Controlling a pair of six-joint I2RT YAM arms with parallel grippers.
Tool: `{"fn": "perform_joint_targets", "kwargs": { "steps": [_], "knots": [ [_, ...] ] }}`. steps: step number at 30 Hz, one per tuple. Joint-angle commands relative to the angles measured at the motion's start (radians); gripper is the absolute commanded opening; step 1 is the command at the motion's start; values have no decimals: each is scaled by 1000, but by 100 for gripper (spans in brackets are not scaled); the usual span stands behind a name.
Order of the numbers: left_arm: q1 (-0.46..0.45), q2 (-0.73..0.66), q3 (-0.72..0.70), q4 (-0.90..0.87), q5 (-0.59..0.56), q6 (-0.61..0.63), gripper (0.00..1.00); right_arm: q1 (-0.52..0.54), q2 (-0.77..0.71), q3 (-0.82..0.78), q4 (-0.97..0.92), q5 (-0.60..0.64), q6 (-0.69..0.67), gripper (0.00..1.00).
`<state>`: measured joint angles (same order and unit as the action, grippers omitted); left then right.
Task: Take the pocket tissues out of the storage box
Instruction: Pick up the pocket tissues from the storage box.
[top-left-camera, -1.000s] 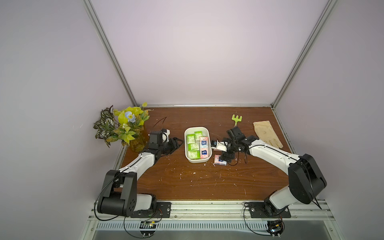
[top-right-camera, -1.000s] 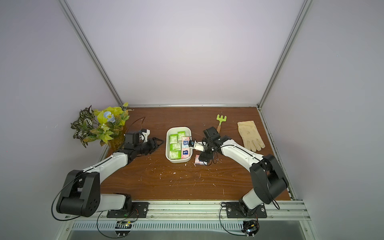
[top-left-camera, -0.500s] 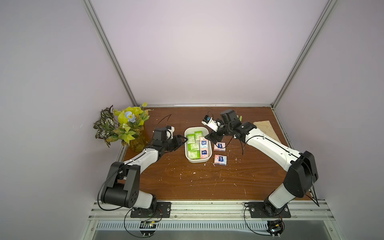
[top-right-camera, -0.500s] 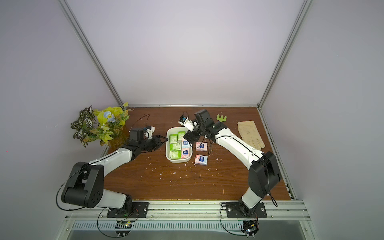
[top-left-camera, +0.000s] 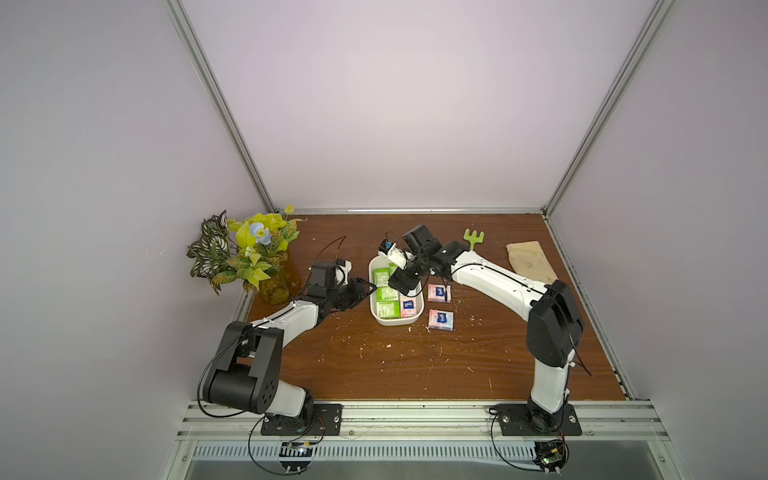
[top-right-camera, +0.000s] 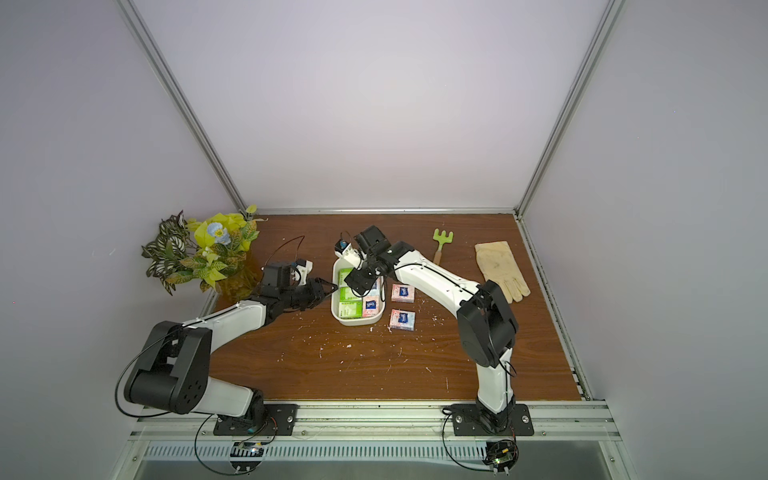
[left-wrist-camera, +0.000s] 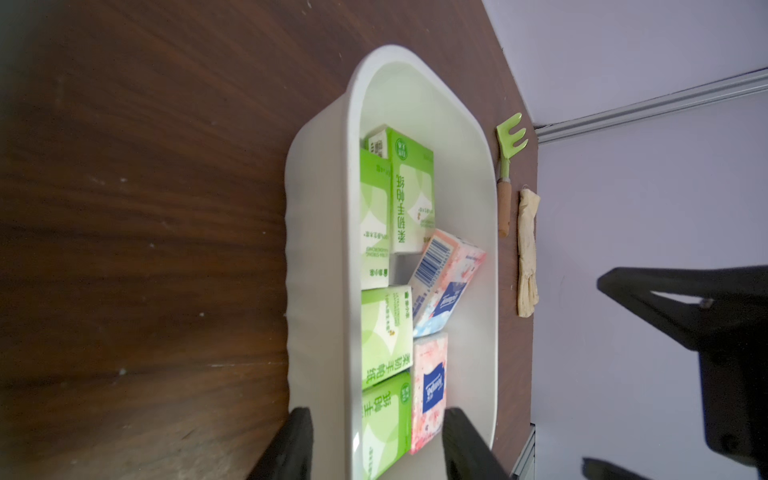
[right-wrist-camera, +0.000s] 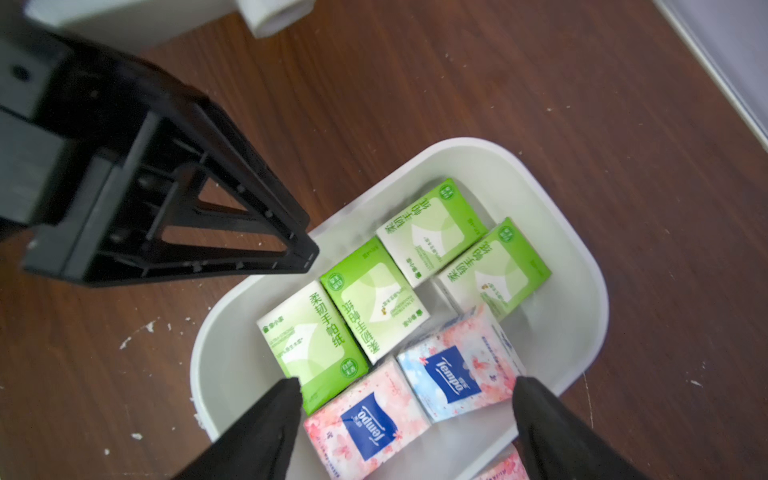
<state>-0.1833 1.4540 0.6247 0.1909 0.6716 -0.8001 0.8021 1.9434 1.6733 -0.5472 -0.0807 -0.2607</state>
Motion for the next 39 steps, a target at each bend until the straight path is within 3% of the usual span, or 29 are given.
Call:
{"fn": "perform_joint_targets", "kwargs": {
  "steps": [1, 4, 7, 10, 15, 19, 26, 39],
  "knots": [
    [-10, -20, -14, -13, -3, 17, 44, 18, 52, 80, -97, 41, -125, 85],
    [-10, -21, -26, -15, -2, 19, 42, 19, 105, 124, -109, 40, -196, 83],
    [-10, -26, -37, -9, -3, 13, 41, 16, 151, 182, -131, 76, -182, 83],
    [-10, -28, -48, 6, 2, 2, 39, 8, 183, 239, -153, 99, -85, 83],
    [-12, -20, -63, 24, 12, -8, 38, 13, 204, 286, -176, 117, 213, 77],
    [-14, -14, -76, 54, 30, -24, 36, 42, 149, 192, -100, 216, 436, 76],
    [-30, -2, -71, 65, 43, -24, 36, 83, 41, 19, 50, 374, 697, 77],
    [-46, 23, -70, 89, 47, -27, 32, 112, 26, -80, 78, 471, 897, 78]
  ]
}}
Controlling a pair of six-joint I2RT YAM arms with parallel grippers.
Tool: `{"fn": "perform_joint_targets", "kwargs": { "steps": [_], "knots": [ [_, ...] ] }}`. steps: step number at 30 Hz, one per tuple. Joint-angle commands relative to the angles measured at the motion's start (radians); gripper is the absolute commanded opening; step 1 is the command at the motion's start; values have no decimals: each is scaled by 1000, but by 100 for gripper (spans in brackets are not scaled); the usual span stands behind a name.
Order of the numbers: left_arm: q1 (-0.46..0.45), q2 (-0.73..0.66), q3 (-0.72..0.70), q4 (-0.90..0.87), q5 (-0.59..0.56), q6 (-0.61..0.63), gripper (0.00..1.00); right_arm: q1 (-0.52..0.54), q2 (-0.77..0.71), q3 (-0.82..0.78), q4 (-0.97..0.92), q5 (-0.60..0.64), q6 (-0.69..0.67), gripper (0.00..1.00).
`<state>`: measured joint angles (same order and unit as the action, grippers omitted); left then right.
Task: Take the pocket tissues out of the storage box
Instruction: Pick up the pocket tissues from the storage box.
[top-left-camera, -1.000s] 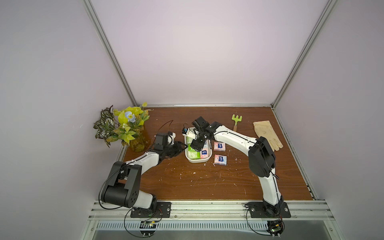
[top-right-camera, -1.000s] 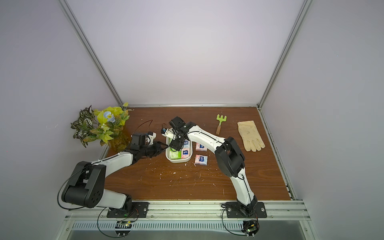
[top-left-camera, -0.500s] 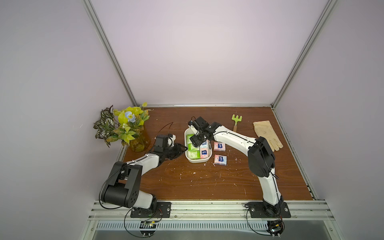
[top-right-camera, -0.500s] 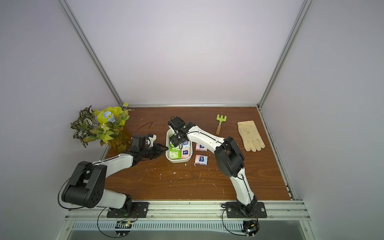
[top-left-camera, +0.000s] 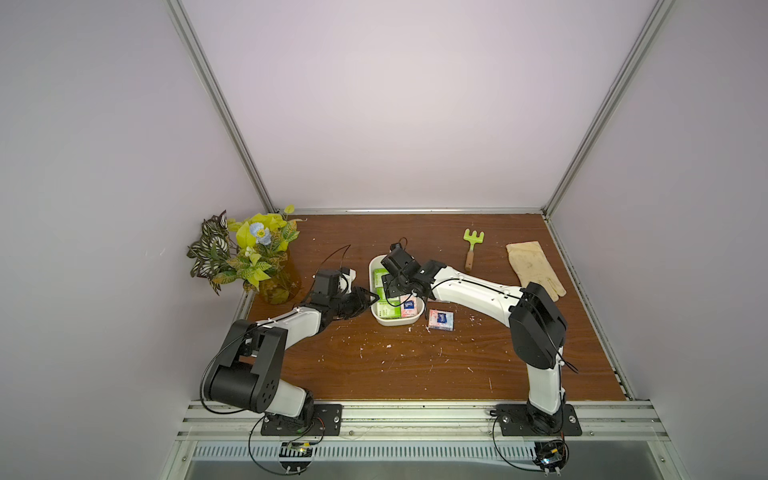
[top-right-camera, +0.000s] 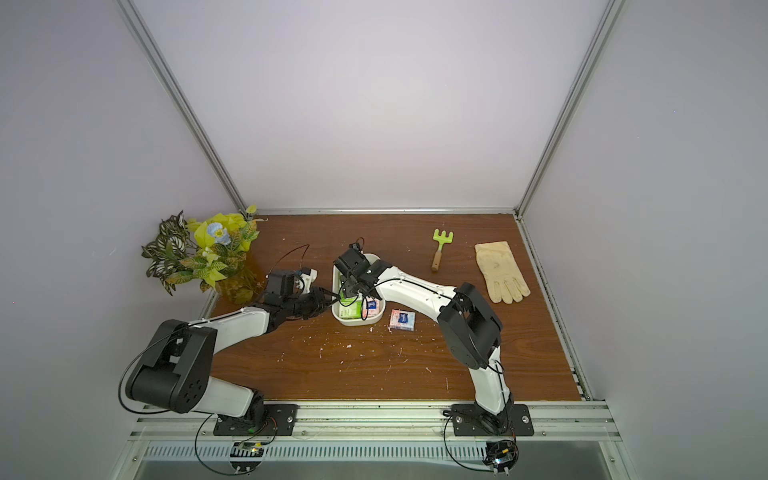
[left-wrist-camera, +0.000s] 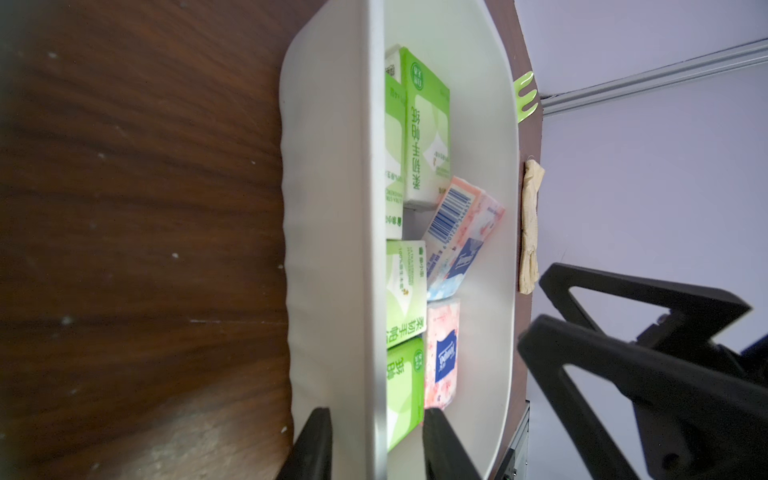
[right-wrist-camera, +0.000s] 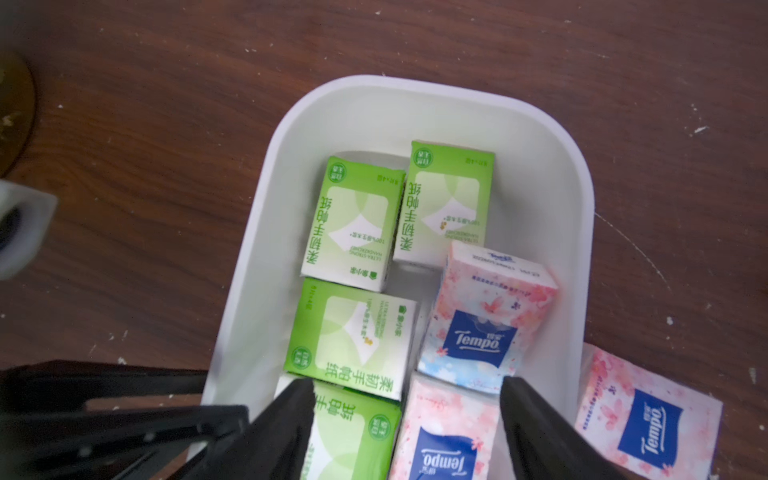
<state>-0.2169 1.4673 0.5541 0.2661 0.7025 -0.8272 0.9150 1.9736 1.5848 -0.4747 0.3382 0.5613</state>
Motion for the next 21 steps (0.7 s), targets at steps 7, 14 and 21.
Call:
{"fn": "perform_joint_targets", "kwargs": {
  "steps": [7, 14, 21],
  "knots": [
    [-12, 10, 0, 9, 12, 0, 29, -1, 36, 16, -18, 81, 132, 78],
    [-12, 0, -1, -2, 4, 2, 28, -3, 68, 19, -31, 96, 171, 80],
    [-12, -4, -5, -6, 5, 1, 27, -11, 117, 66, -63, 115, 205, 81]
  ]
}}
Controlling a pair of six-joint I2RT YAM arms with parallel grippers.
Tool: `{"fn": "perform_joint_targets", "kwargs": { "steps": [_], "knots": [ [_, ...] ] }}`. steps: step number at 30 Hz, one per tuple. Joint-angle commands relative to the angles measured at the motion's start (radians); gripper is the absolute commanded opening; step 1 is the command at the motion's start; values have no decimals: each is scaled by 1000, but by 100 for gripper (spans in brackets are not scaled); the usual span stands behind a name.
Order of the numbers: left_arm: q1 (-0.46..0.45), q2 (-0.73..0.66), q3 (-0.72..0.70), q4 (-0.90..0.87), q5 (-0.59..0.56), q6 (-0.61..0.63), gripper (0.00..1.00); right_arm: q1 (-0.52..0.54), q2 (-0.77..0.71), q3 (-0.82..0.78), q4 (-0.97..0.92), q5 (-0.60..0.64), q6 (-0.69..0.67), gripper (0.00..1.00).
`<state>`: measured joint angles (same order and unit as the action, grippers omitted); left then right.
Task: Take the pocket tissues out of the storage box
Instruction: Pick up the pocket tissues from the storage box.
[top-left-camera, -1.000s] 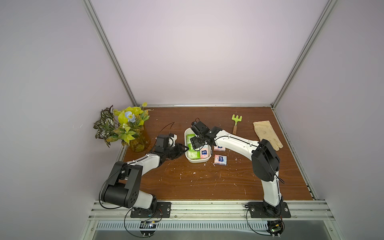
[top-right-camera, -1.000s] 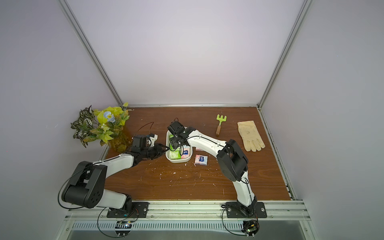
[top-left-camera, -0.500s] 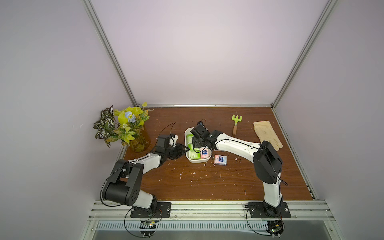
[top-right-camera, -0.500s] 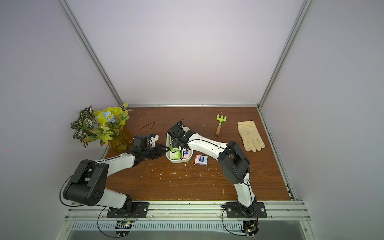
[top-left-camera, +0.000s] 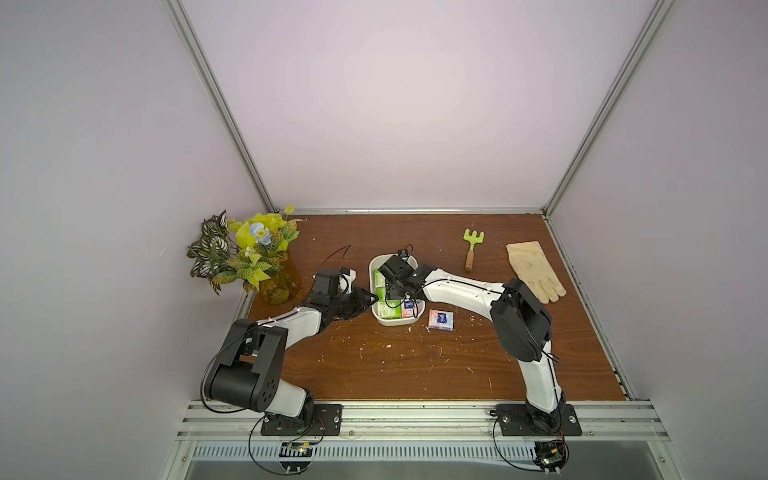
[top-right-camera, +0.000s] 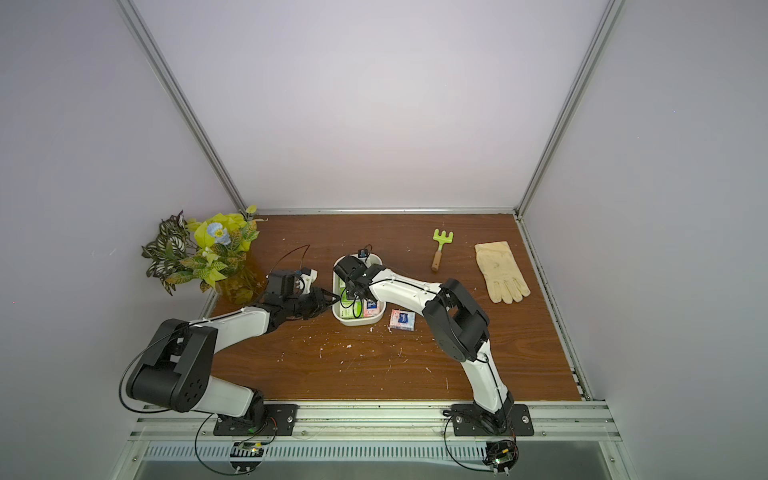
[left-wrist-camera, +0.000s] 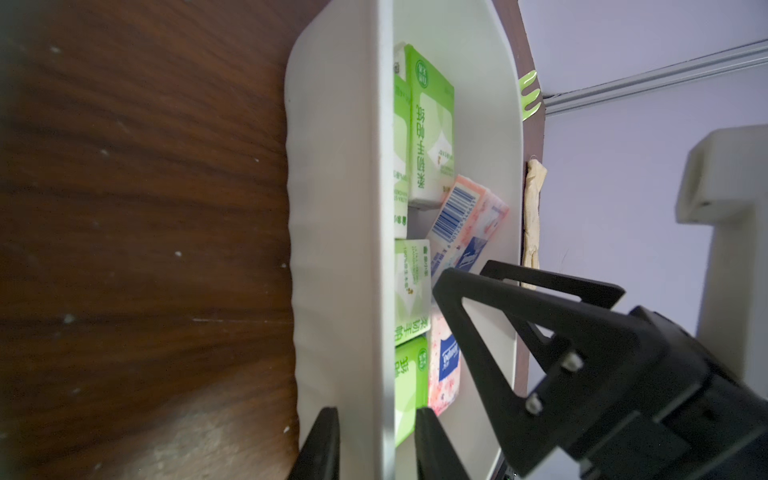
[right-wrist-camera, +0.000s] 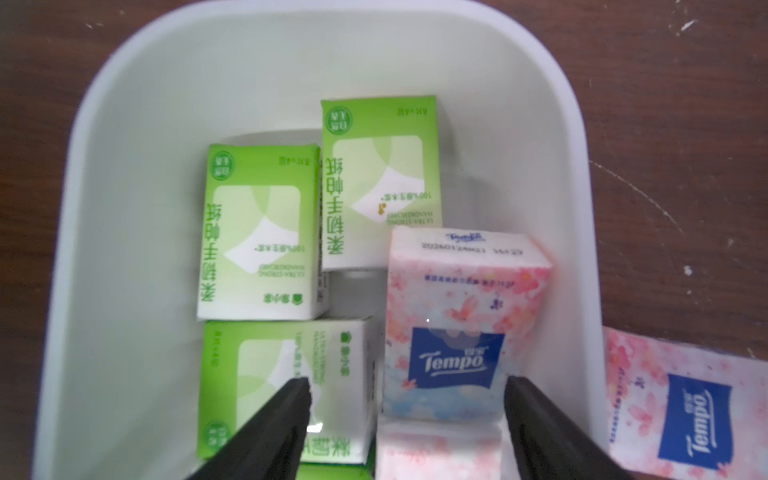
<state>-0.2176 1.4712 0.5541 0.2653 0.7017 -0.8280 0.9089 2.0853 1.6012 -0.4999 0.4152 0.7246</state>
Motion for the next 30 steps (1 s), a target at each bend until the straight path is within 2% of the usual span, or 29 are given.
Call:
{"fn": "perform_joint_targets", "kwargs": {
  "steps": [1, 16, 30],
  "knots": [
    [-11, -7, -6, -8, 5, 2, 27, -4, 13, 57, -46, 47, 54, 81],
    [-12, -9, -14, -16, 1, 4, 26, -5, 41, 115, -117, 196, 213, 81],
    [-12, -16, -23, -26, -8, 9, 24, -9, 118, 138, -114, 158, 248, 81]
  ]
}}
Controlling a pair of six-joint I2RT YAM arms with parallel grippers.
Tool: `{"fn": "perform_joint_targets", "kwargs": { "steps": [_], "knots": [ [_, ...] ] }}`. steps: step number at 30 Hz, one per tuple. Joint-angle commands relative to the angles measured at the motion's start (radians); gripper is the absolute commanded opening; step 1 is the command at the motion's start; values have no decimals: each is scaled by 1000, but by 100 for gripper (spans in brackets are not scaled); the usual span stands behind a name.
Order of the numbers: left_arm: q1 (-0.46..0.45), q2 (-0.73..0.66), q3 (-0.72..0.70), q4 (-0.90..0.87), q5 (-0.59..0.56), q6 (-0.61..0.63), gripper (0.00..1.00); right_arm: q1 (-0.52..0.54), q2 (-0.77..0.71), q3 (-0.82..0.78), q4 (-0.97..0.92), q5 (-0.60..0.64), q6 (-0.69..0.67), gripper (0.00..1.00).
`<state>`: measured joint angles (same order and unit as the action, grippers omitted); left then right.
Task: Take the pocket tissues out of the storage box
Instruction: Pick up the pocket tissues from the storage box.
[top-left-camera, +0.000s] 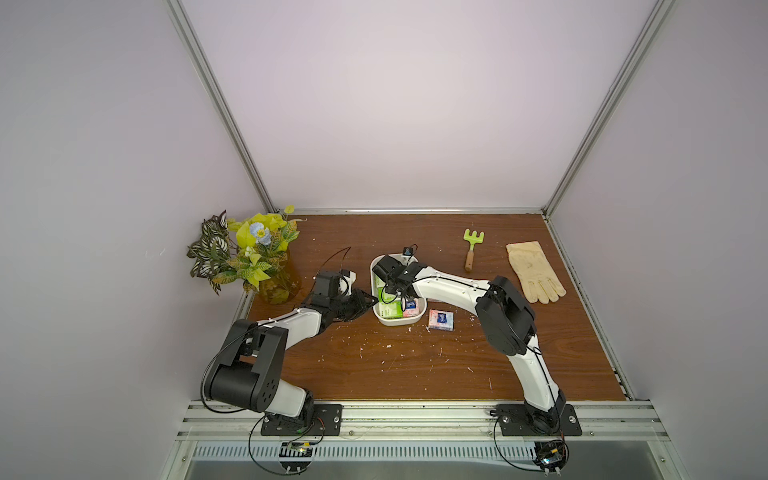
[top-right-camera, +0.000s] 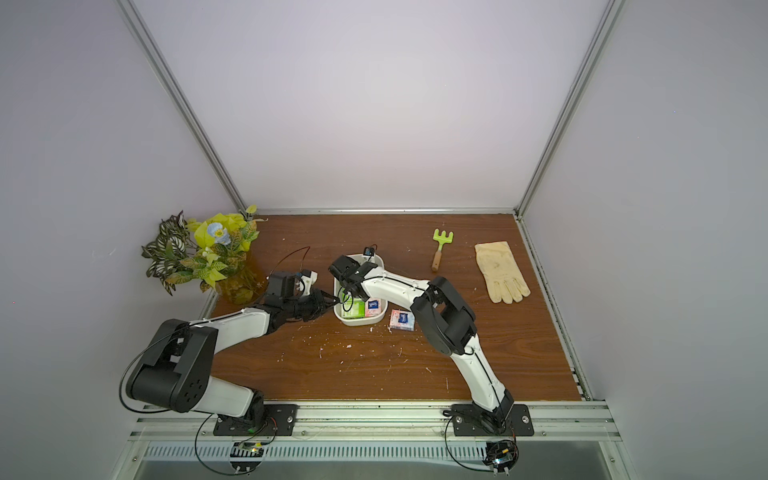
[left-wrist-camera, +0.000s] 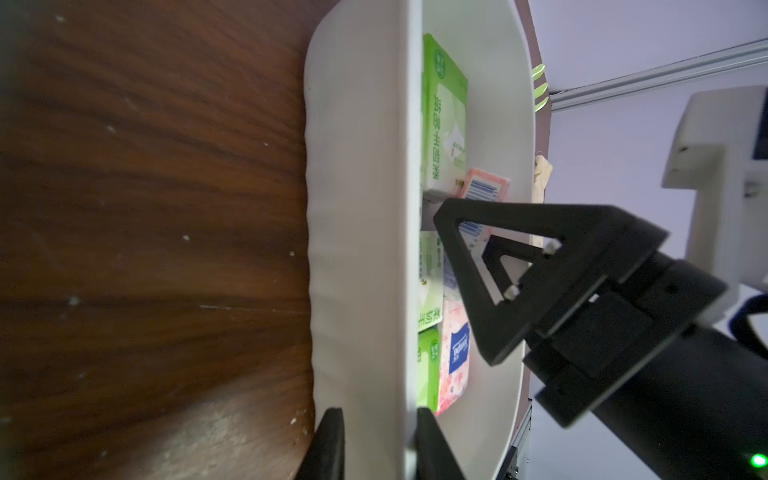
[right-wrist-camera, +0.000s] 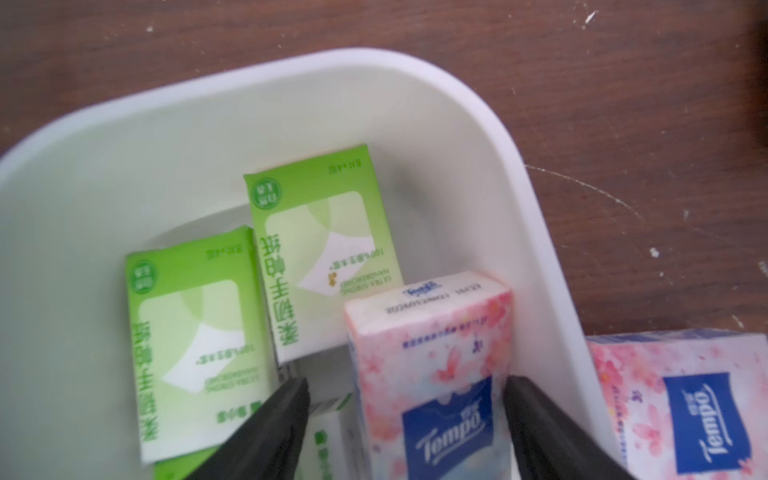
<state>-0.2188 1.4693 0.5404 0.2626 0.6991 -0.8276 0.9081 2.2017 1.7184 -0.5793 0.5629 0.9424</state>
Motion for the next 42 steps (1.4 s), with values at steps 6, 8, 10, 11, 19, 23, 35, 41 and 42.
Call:
{"fn": "perform_joint_targets", "kwargs": {
  "steps": [6, 8, 10, 11, 19, 23, 35, 41, 42],
  "knots": [
    [-11, -15, -7, -26, -7, 7, 24, -27, 3, 4, 25, -57, -30, 81],
    [-11, -14, -5, -28, -9, 8, 24, -32, -29, -43, 104, -121, -94, 81],
    [-11, -14, -3, -28, -8, 7, 24, -36, -72, -108, 180, -163, -134, 80],
    [-11, -14, -2, -28, -10, 5, 24, -39, -90, -130, 202, -174, -144, 79],
    [-10, -7, 18, -42, -15, 11, 24, -69, -153, -180, 200, -155, -196, 62],
    [-11, -9, 26, -52, -19, 13, 24, -71, -161, -177, 181, -135, -207, 46],
    [-10, -10, 35, -79, -45, 28, 24, -71, -210, -162, 150, -154, -254, 14],
    [-11, -9, 36, -91, -61, 34, 23, -71, -303, -167, 160, -204, -317, 13],
    [-10, -9, 38, -92, -62, 34, 23, -71, -321, -166, 161, -212, -334, 13]
  ]
}}
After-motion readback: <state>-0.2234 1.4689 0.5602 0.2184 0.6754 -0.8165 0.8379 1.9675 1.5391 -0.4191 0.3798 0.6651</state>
